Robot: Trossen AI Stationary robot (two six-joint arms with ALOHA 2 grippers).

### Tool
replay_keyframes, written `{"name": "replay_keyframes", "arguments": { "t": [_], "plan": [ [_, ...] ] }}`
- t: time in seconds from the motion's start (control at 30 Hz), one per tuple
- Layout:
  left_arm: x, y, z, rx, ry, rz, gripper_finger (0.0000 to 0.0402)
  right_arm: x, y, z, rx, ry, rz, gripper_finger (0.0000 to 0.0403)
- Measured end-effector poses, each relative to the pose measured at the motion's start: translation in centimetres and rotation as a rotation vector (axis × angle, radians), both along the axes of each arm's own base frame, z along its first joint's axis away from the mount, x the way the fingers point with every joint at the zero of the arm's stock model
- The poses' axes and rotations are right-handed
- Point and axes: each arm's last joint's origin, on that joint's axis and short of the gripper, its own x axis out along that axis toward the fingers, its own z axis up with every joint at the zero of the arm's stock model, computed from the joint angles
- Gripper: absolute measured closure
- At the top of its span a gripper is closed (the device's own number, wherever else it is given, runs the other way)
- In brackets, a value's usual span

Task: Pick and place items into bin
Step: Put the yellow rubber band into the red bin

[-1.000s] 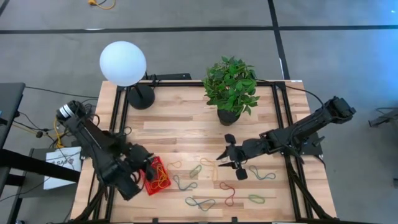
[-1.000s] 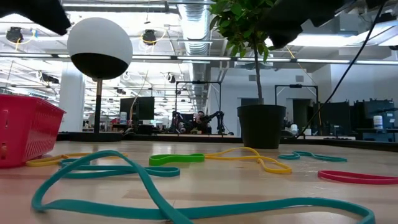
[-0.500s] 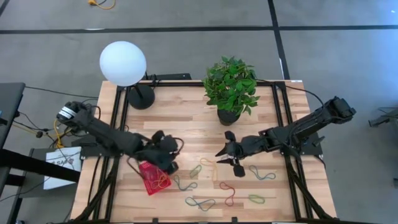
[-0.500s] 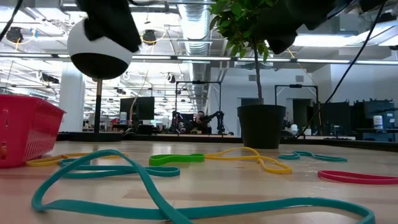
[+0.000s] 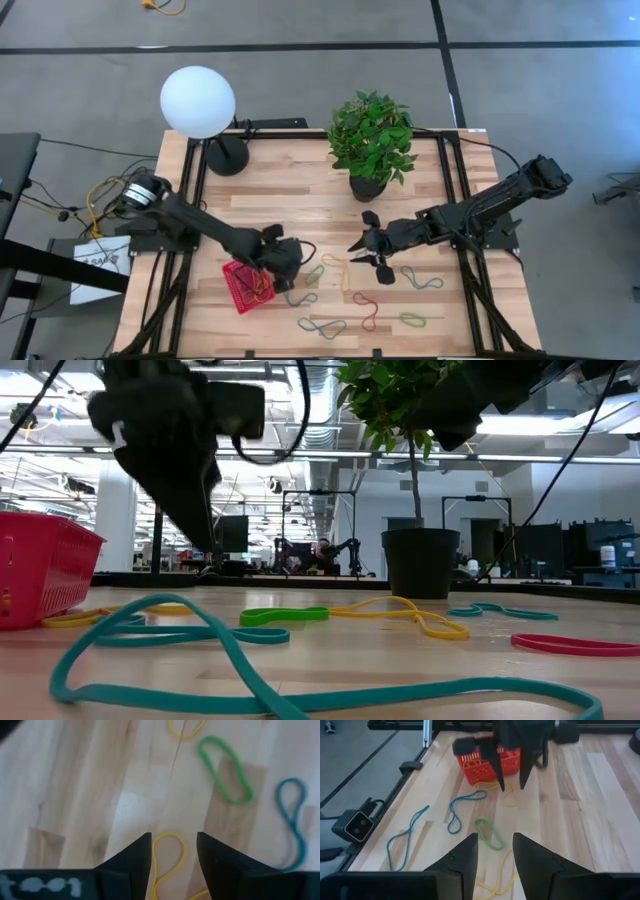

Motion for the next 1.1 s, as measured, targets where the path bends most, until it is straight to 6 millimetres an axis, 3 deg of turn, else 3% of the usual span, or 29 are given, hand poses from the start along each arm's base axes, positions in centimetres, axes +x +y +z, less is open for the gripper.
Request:
{"name": "replay_keyframes", "arguments": {
  "t": [0.23,0.6,0.77,1.1],
  "plan": [
    [0.9,-0.1,-2.4,0.001,0.047,0.003,0.0248,-0.1,0.0,-0.1,-0.005,0.014,0.0,0.0284],
    [1.0,-0.6,-3.2,-0.115,0.083,0.051,0.0248,-0.1,0.0,-0.2,-0.01,0.023,0.001,0.0284],
    [0.9,-1.0,-4.3,-0.074,0.121,0.056,0.0248,-0.2,-0.1,-0.4,-0.017,0.048,0.0,0.0284],
    [0.9,-0.9,-4.3,-0.045,0.127,0.047,0.0248,-0.3,-0.1,-0.5,-0.023,0.065,0.002,0.0284]
  ]
}}
